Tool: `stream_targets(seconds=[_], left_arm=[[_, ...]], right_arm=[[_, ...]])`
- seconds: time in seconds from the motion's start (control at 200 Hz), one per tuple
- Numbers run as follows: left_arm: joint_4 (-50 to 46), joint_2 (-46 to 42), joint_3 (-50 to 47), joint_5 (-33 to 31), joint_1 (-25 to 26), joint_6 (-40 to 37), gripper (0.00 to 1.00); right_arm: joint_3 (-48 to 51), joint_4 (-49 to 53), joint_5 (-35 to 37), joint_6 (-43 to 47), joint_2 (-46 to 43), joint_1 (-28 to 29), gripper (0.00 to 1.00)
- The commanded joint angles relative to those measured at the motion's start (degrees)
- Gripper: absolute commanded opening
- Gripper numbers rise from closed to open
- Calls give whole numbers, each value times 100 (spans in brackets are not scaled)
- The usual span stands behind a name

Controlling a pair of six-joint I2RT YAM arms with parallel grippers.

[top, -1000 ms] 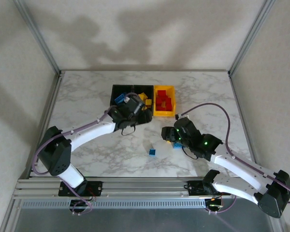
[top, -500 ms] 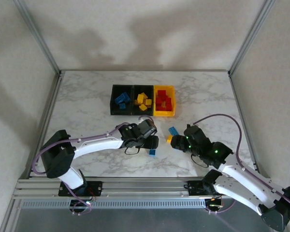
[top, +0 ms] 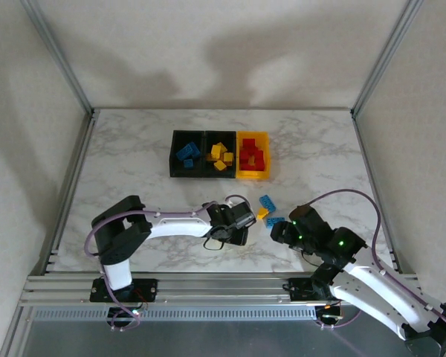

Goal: Sort the legos into containers by color
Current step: Pick up the lego from the middle-left of the table, then place the lego in the container.

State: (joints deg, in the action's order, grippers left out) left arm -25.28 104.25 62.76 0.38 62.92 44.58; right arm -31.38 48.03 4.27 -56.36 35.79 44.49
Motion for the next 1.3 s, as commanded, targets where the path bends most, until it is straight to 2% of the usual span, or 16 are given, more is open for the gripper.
stream_targets(seconds=[0.0,0.05,0.175,0.37,0.591,0.836,1.046,1.292], left_arm=[[-171,104,200,-230,39,86,52],[-169,105,226,-261,42,85,49],[-235,64,263,-319,21,33,33],[-366,-423,119,-518,-213,-48,24],[-655,-1073,120,-785,-841,-322,24],[-632,-1398,430,-970,-2114,-775,24],[-367,-866,972,-609,-3170,-1156,24],[-436,153,1883,-552,-3811,-1426,24]], right_arm=[[112,15,23,-87,-53,-19,68],[138,-11,26,-86,-44,-19,68],[219,-130,9,-68,-20,-25,68],[220,-358,-8,-18,68,-19,68],[111,-864,-110,146,466,-24,67],[-55,-1524,-242,334,950,-20,67],[-182,-1930,-381,458,1368,-11,67],[-110,-2058,-408,433,1444,-14,67]])
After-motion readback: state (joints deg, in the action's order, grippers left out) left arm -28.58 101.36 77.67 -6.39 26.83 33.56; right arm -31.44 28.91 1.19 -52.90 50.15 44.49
